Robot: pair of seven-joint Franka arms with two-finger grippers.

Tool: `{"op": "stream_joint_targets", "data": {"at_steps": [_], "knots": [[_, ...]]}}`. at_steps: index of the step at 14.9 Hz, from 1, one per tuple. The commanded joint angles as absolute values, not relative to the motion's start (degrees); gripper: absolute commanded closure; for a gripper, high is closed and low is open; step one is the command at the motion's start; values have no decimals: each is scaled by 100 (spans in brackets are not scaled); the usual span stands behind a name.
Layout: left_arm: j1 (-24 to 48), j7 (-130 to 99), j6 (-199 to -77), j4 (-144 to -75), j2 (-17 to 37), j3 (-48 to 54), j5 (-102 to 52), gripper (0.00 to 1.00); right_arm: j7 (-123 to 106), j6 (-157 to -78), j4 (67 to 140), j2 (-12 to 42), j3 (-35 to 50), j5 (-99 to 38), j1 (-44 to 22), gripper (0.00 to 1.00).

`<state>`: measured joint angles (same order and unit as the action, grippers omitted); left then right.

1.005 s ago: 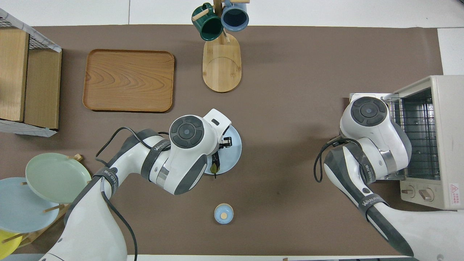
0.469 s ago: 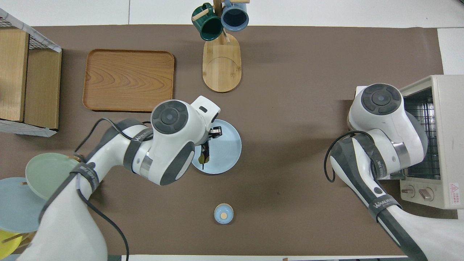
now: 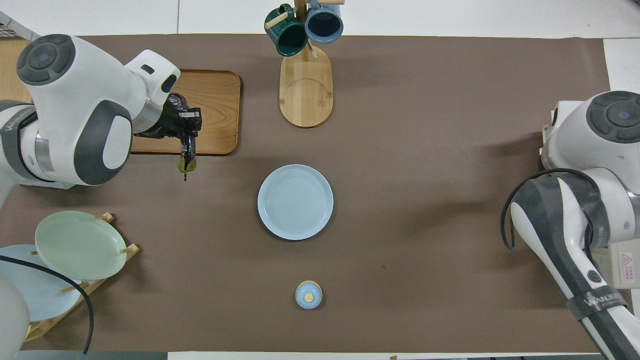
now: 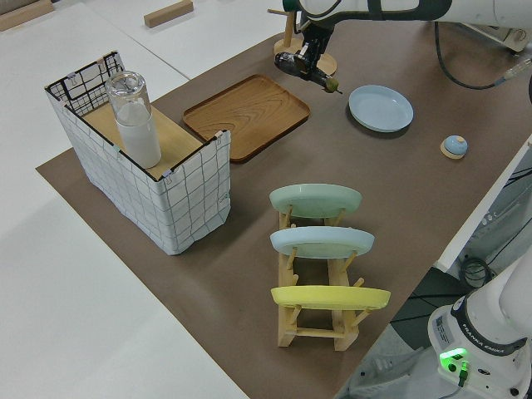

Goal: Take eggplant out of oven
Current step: 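Carry the eggplant with the left gripper onto the wooden tray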

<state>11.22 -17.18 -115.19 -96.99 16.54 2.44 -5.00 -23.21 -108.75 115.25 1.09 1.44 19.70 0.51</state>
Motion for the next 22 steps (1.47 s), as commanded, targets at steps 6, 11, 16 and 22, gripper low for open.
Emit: {"op": "stream_joint_targets", "data": {"at_steps": [6,11,16,22], "knots": [[668,-1213,-12241,-8411,3268,308,-475,100,-2786,-10153,11084,79,44,1732,431,100],[615,-730,-12595,-8587,3340,308,-492,93,-2751,-9071,9889,70,35,635,466,92],[598,-738,-12236,-8412,3235,308,-492,0,-2277,-8965,9677,26,97,221,413,4],[501,-826,-10901,-8429,1962,194,-510,0,-1398,-8720,9309,149,114,78,273,0]]}}
